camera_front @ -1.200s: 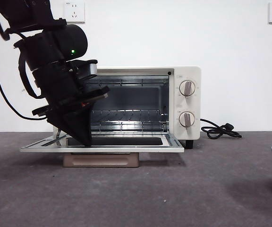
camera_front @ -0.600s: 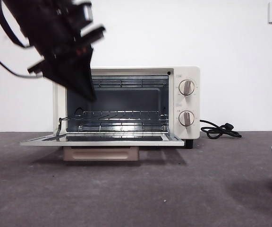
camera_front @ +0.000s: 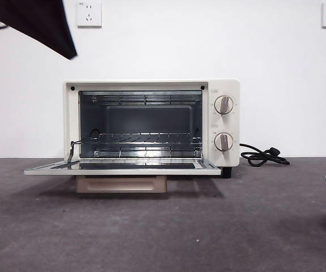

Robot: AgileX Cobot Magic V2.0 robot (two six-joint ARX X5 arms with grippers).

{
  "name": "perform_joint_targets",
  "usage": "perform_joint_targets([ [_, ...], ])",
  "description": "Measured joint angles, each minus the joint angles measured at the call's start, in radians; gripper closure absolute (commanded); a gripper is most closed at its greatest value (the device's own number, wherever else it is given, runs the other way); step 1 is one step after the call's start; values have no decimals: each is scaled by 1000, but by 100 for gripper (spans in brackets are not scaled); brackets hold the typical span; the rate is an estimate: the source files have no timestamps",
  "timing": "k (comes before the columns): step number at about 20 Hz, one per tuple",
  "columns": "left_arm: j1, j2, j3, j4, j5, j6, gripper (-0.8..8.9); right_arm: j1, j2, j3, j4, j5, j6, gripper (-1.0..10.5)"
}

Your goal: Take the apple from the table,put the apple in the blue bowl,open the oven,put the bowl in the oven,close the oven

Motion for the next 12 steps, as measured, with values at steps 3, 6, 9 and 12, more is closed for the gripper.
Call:
perform_joint_targets([
  [3, -17, -51, 0, -57, 19, 6, 819, -130, 17, -27, 61, -118, -64, 955],
  [6, -42, -84, 0, -85, 55, 7, 819, -248, 76, -38, 76, -138, -145, 955],
  [9, -69, -93, 0, -114, 99, 7, 819, -331, 151, -41, 101, -167, -219, 931],
  [12, -95, -93, 0, -123, 187, 7, 819, -338, 228, -41, 118, -183, -237, 668],
])
